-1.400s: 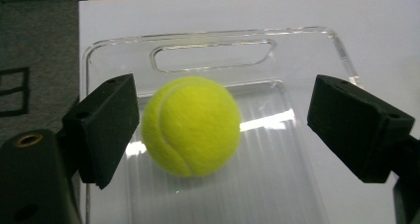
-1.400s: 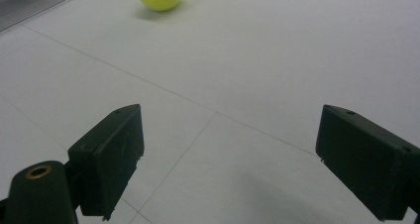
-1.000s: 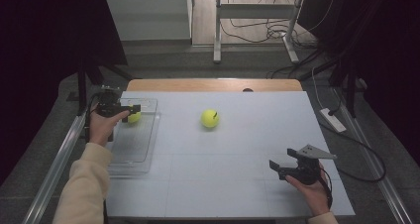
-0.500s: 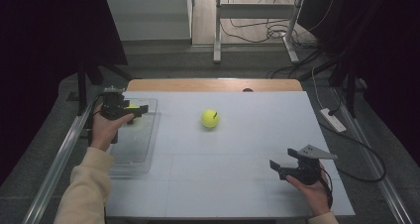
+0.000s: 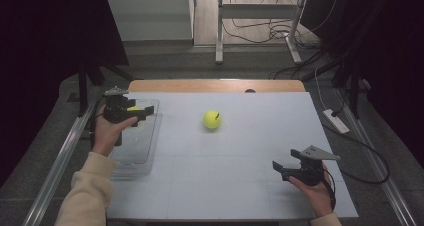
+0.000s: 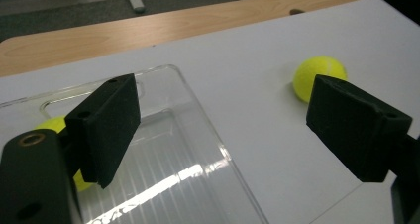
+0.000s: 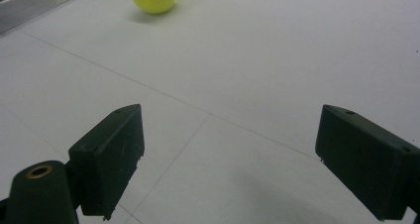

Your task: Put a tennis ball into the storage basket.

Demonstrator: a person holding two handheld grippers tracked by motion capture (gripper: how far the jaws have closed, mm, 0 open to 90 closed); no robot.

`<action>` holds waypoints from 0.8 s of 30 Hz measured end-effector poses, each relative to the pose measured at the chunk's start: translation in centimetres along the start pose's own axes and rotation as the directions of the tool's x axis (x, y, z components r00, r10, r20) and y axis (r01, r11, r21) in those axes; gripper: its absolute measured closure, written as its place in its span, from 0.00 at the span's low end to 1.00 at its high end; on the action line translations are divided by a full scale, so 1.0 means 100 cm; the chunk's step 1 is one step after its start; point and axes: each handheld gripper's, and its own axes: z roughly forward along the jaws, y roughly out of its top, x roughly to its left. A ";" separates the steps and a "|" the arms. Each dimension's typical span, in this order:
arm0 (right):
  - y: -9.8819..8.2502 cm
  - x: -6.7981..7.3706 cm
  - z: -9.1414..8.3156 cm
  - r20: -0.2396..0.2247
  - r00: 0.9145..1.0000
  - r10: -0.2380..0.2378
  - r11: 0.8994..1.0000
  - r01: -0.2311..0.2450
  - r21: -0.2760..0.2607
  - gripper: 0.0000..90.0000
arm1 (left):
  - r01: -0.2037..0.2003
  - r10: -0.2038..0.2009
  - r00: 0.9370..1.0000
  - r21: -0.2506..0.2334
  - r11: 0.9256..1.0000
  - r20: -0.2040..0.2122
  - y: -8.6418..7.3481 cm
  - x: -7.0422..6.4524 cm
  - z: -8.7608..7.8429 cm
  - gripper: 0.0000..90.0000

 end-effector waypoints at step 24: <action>-0.007 -0.005 -0.005 0.003 1.000 0.000 1.000 0.000 -0.001 0.13 | -0.137 0.141 0.986 -0.049 0.989 0.086 0.007 -0.058 0.006 0.15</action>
